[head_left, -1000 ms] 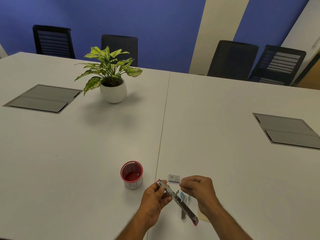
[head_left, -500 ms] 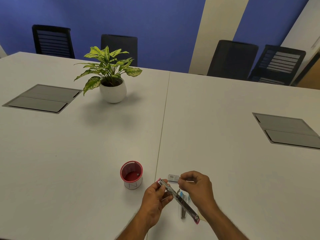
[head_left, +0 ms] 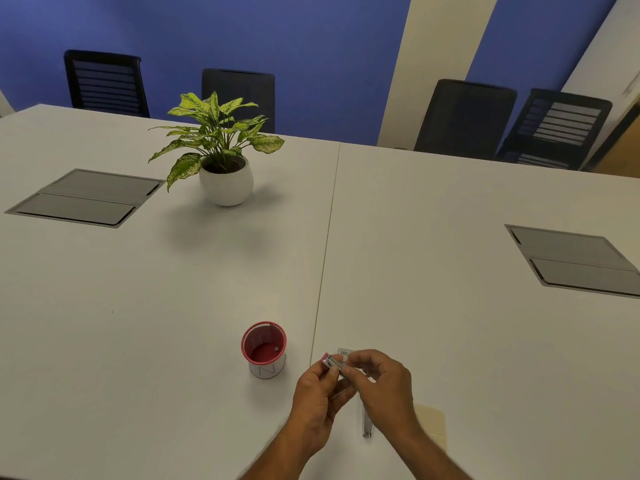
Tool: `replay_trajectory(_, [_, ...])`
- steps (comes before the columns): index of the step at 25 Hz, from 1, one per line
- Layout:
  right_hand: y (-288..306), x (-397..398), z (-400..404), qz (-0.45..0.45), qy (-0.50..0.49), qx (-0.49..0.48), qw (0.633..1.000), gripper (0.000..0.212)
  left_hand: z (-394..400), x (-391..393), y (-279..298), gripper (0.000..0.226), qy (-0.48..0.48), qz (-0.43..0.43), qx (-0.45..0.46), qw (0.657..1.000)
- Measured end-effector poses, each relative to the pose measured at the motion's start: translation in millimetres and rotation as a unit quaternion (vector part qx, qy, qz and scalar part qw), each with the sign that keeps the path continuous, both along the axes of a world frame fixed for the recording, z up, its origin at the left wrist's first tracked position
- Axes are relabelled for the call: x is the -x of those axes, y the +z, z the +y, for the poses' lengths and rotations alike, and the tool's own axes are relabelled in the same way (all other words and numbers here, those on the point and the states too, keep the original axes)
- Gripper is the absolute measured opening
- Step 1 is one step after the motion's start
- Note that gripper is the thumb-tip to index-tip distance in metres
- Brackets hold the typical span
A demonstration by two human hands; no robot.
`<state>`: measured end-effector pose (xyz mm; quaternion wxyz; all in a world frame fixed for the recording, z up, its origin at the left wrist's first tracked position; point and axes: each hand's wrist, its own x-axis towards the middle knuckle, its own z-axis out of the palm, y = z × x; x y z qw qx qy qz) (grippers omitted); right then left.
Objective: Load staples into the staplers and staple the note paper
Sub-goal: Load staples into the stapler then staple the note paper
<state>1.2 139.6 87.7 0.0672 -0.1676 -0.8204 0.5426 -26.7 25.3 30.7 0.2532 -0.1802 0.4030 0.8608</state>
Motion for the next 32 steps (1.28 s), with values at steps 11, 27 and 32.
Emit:
replay_trajectory(11, [1,-4,-2,0.006,-0.026,-0.022,0.999,0.014,2,-2,4,0.025,0.002,0.000,-0.012,1.000])
replay_trajectory(27, [7,0,6,-0.068,0.038,-0.086,0.993,0.029,0,-2,6,0.025,0.009,-0.012,-0.019,1.000])
replay_trajectory(32, [11,1,26,-0.188,0.100,-0.003,0.977,0.033,-3,0,5,0.025,0.015,-0.022,-0.011,1.000])
